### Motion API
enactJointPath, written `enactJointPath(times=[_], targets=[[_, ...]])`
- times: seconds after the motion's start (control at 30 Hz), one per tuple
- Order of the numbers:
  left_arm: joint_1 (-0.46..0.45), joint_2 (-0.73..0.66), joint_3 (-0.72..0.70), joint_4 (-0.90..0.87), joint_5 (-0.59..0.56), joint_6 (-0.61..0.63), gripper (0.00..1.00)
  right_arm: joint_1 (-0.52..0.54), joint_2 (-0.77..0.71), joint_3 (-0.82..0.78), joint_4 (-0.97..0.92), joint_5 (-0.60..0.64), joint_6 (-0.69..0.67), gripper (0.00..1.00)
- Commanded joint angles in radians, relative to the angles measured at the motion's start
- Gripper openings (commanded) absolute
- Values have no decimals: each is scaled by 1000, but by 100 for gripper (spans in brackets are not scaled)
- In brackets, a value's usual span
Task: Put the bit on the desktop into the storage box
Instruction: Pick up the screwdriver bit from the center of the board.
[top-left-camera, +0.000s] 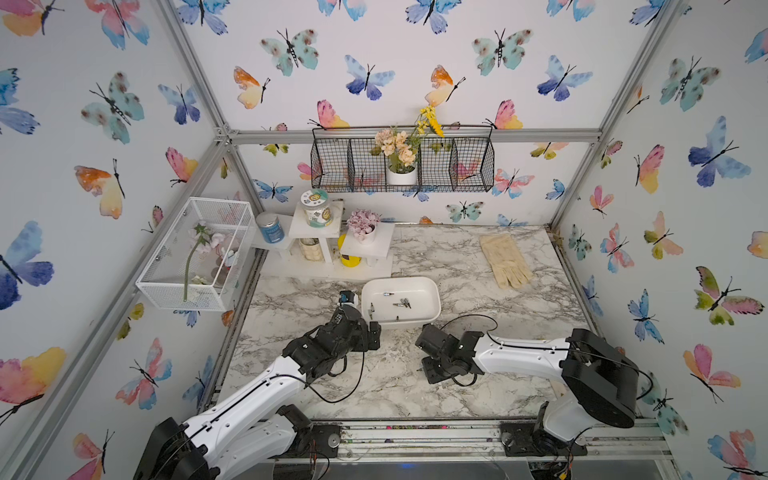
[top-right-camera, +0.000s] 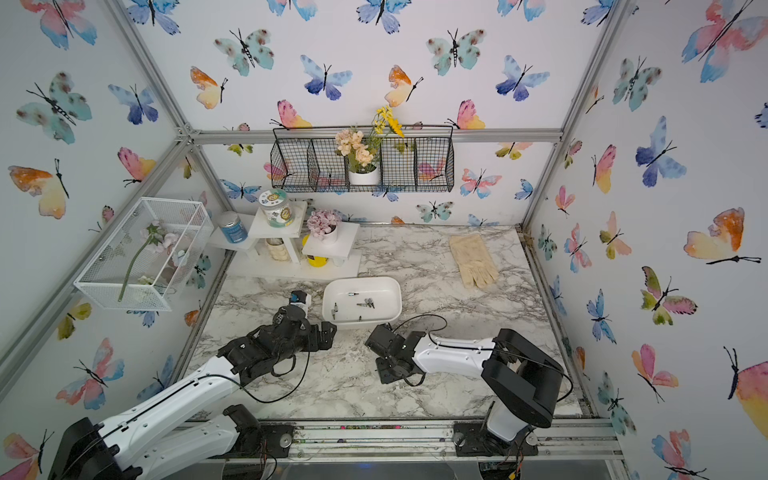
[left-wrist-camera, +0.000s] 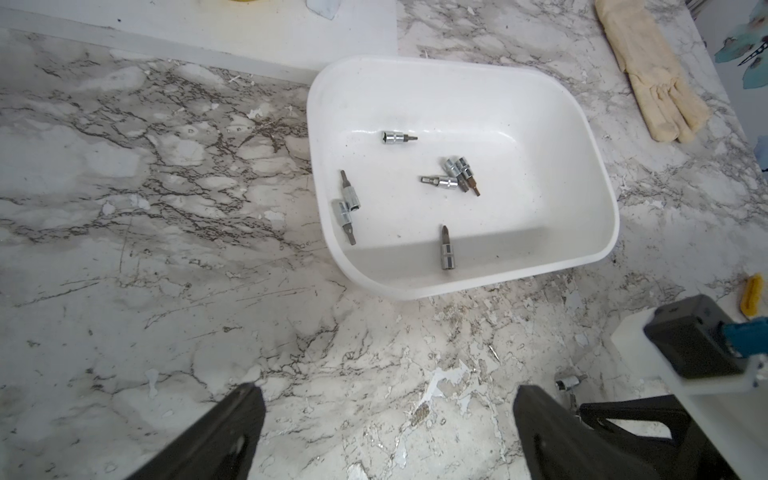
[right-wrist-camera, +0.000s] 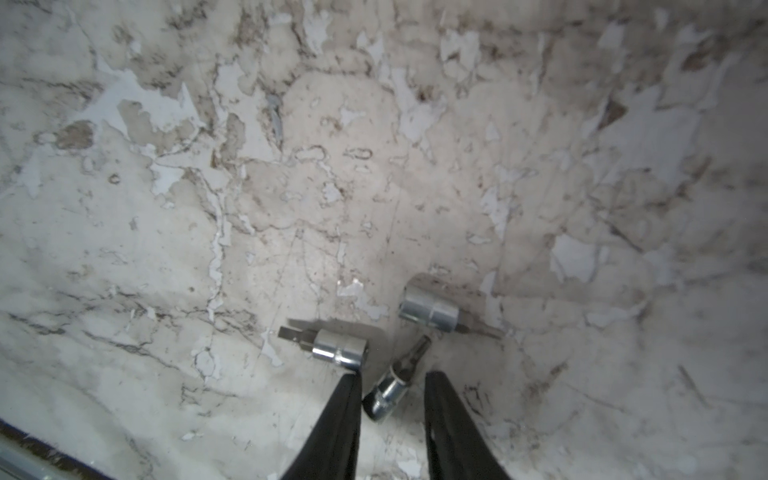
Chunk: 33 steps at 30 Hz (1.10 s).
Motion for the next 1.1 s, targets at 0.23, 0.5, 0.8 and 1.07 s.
enactJointPath(times=[0.23, 0.5, 0.8, 1.07], targets=[[2, 5, -3, 8, 21, -10, 99, 7, 22, 16, -52, 45, 6, 26], [3, 7, -5, 11, 21, -12, 99, 7, 20, 15, -75, 51, 18, 22], [2, 8, -5, 13, 22, -14, 99, 7, 7, 6, -96, 63, 37, 18], [2, 10, -5, 14, 23, -16, 99, 7, -10, -3, -94, 69, 36, 12]])
